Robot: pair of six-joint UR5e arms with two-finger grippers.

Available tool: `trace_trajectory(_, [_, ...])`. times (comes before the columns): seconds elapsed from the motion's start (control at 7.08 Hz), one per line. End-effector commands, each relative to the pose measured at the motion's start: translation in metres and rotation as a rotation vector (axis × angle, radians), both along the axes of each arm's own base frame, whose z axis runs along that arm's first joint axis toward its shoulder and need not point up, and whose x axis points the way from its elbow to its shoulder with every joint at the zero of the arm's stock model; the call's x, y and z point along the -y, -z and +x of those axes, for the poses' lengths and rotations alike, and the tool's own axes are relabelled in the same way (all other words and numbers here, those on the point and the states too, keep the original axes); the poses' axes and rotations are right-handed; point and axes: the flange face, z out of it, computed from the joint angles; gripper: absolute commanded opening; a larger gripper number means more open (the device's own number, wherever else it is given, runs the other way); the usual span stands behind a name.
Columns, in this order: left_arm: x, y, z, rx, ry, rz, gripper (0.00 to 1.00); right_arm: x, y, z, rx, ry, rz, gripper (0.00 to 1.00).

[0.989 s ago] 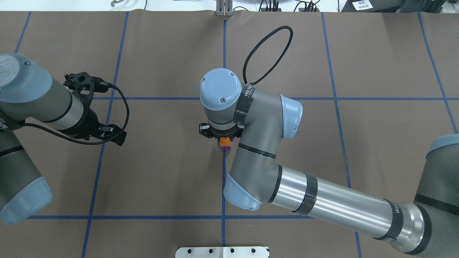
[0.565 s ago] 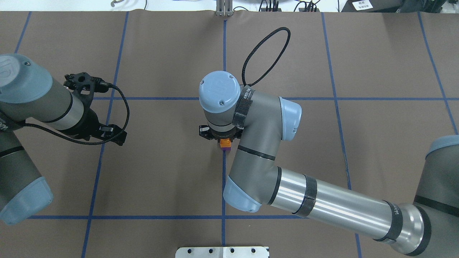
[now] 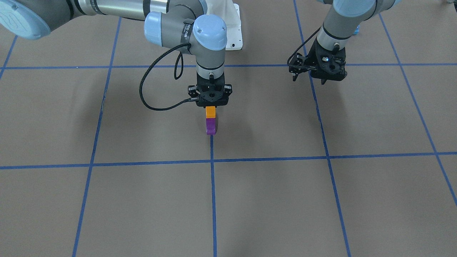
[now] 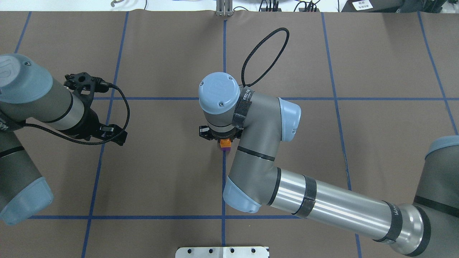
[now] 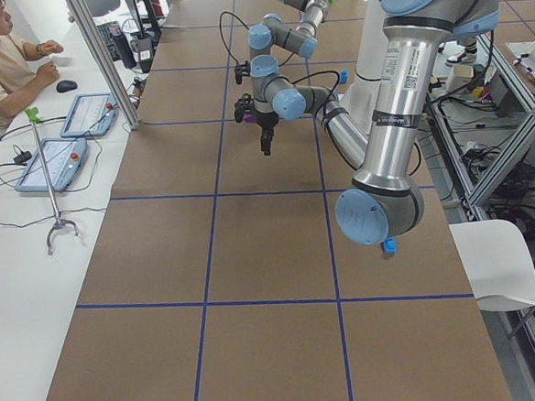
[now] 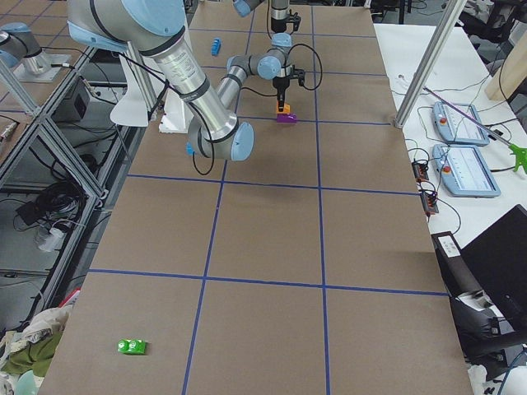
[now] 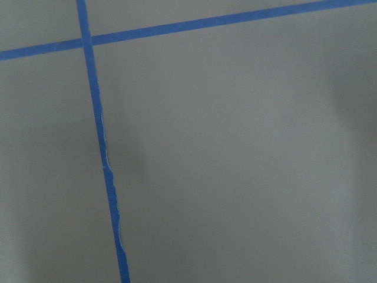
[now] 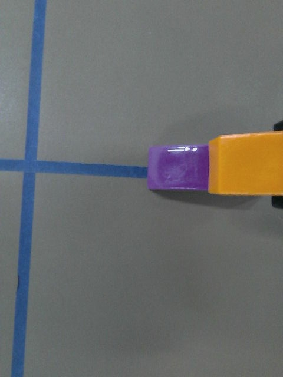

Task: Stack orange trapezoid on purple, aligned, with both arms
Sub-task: 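Lower the orange block onto the purple block, aligning it with the right gripper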

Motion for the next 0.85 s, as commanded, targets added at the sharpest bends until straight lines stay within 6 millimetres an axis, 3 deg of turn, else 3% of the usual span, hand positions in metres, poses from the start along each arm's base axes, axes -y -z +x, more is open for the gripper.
trace_trajectory(0.0, [0.001, 0.003, 0.001, -0.004, 0.009, -0.002, 1.00, 0.002, 0.003, 0.000, 0.003, 0.000, 0.004, 0.00])
trace_trajectory(0.71, [0.001, 0.005, 0.001, -0.006, 0.011, -0.002, 1.00, 0.004, -0.007, -0.007, -0.015, 0.014, 0.006, 0.00])
